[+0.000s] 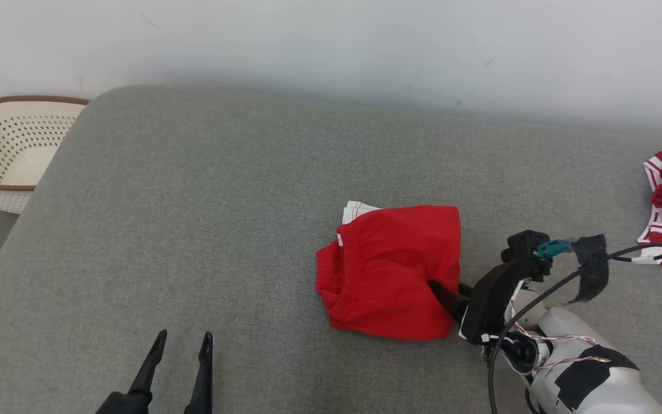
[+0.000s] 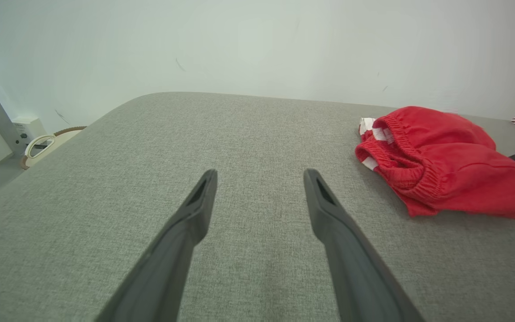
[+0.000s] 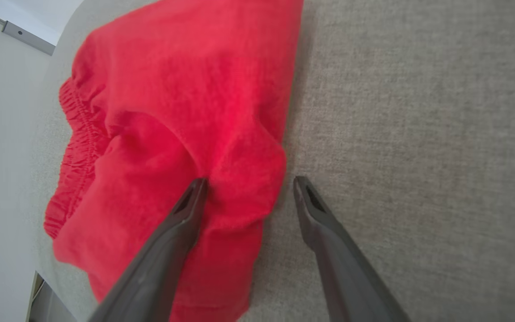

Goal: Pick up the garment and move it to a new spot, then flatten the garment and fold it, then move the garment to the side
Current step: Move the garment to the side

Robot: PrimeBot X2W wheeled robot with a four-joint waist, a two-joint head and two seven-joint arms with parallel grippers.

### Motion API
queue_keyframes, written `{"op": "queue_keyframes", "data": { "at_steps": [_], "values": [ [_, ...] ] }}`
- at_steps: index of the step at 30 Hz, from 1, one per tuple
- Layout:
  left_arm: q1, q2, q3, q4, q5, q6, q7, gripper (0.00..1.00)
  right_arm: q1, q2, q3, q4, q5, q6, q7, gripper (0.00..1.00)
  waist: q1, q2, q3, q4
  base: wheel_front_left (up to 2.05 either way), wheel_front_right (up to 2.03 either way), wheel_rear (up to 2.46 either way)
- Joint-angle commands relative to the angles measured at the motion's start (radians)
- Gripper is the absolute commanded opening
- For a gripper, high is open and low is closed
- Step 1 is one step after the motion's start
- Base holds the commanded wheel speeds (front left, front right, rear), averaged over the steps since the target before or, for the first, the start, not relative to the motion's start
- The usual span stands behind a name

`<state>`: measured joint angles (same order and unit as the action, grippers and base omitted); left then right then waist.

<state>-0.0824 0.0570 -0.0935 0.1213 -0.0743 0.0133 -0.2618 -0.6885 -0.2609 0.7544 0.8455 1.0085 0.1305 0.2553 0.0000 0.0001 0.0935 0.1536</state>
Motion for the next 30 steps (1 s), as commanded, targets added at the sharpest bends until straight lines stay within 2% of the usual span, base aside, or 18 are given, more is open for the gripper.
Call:
{"op": "queue_keyframes", "data": {
  "at_steps": [1, 6, 7, 8, 9, 16, 23, 25, 30],
  "values": [
    [-0.002, 0.001, 0.001, 0.003, -0.002, 0.003, -0.004, 1.0, -0.004, 0.01, 0.008, 0.002, 0.014, 0.0, 0.013, 1.0, 0.0, -0.0001, 0.0, 0.005, 0.0, 0.0, 0.0],
    [-0.005, -0.001, 0.001, 0.008, -0.008, 0.003, -0.004, 1.0, 0.004, 0.028, 0.025, 0.003, 0.042, 0.0, 0.057, 1.0, 0.0, -0.0001, -0.002, 0.014, 0.0, 0.0, 0.0],
    [-0.005, -0.002, 0.0, 0.008, -0.009, 0.004, -0.004, 1.0, 0.006, 0.028, 0.027, 0.003, 0.046, 0.0, 0.063, 0.63, 0.0, -0.0001, -0.002, 0.015, 0.0, 0.0, 0.0],
    [-0.004, -0.002, 0.0, 0.008, -0.01, 0.004, -0.004, 1.0, 0.006, 0.027, 0.03, 0.003, 0.049, 0.0, 0.066, 0.37, 0.0, -0.0001, -0.001, 0.016, 0.0, 0.0, 0.0],
    [-0.003, -0.002, 0.0, 0.009, -0.011, 0.004, -0.004, 1.0, 0.006, 0.025, 0.032, 0.003, 0.052, 0.0, 0.066, 0.0, 0.0, -0.0001, -0.001, 0.016, 0.0, 0.0, 0.0],
    [0.004, -0.004, 0.008, 0.004, -0.018, 0.013, -0.004, 1.0, -0.013, -0.013, 0.047, -0.025, 0.041, 0.0, 0.014, 0.0, 0.0, -0.0001, 0.0, 0.001, 0.0, 0.0, 0.0],
    [0.008, -0.004, 0.022, -0.006, -0.012, 0.008, -0.004, 1.0, -0.065, -0.091, 0.12, -0.062, -0.063, 0.0, -0.074, 0.0, 0.0, -0.0001, 0.002, -0.047, 0.0, 0.0, 0.0],
    [0.008, -0.002, 0.029, -0.011, -0.006, 0.005, -0.004, 1.0, -0.099, -0.128, 0.135, -0.069, -0.084, 0.0, -0.085, 0.0, 0.0, -0.0001, 0.007, -0.075, 0.0, 0.0, 0.0],
    [-0.001, 0.003, 0.037, -0.024, 0.001, 0.0, -0.004, 1.0, -0.144, -0.171, 0.156, -0.081, -0.107, 0.0, -0.083, 0.0, 0.0, -0.0001, 0.021, -0.113, 0.0, 0.0, 0.0]
  ]
}}
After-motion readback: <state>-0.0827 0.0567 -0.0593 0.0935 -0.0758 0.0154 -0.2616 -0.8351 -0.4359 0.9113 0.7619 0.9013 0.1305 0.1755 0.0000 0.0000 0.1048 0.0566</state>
